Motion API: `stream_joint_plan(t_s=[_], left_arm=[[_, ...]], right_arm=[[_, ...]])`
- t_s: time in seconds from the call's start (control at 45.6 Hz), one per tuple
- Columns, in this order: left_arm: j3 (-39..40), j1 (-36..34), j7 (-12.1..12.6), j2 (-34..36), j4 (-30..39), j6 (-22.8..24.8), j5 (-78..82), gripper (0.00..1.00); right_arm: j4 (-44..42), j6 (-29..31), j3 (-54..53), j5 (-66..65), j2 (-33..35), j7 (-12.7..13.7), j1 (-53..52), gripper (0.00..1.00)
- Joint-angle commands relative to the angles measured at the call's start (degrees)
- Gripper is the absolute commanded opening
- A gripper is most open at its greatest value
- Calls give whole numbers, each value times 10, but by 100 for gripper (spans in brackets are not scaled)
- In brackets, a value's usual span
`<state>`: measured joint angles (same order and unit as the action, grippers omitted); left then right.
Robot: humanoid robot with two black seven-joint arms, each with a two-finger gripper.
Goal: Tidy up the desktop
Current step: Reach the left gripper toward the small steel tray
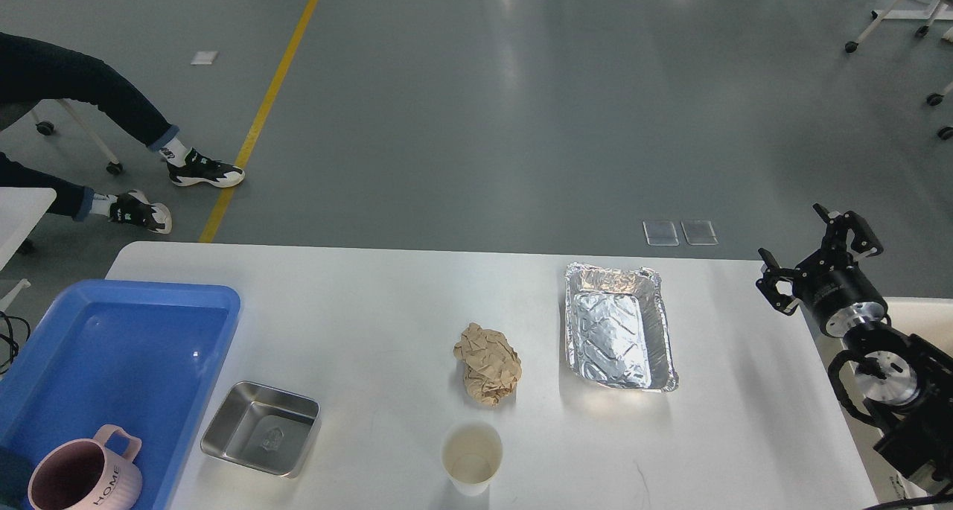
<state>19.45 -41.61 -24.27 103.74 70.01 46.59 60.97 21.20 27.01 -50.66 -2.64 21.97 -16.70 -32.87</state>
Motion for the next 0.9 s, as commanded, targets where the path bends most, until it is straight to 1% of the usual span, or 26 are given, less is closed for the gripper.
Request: stream_joint_plan(t_s=[0.0, 0.088, 0.153, 0.175, 0.263, 0.351, 0.504, 0.592, 0.745, 0.767, 0.811, 0.876], left_arm=[[1, -26, 63, -68, 4, -1, -2, 82], [1, -44, 111, -129, 4, -4, -2, 82], [2, -45, 139, -175, 1, -15, -2, 82], [2, -45, 155, -202, 0, -25, -2, 82], [2, -44, 180, -252, -3, -43, -2, 82], [-1, -43, 211, -302, -5, -61, -2, 82], [-7, -37, 264, -384, -6, -78, -1, 82], [-8, -32, 277, -419, -6, -80, 0, 82], [-13, -21, 283, -456, -7, -79, 7, 86], [-16, -18, 285, -461, -7, -80, 8, 88], [-23, -14, 293, -469, -7, -80, 8, 97], [-31, -11, 309, -479, -7, -80, 9, 98]], right_arm=[[1, 1, 0, 0, 0, 0, 0, 100], [0, 1, 0, 0, 0, 0, 0, 100], [0, 1, 0, 0, 0, 0, 1, 100], [0, 1, 0, 0, 0, 0, 1, 100], [0, 1, 0, 0, 6, 0, 1, 100], [0, 1, 0, 0, 8, 0, 2, 100], [0, 1, 0, 0, 8, 0, 5, 100], [0, 3, 0, 0, 8, 0, 8, 100], [-1, 4, 0, 0, 9, 0, 9, 100], [-1, 4, 0, 1, 9, 0, 9, 100], [-1, 4, 0, 1, 9, 0, 9, 100], [-1, 4, 0, 0, 10, 0, 9, 100]])
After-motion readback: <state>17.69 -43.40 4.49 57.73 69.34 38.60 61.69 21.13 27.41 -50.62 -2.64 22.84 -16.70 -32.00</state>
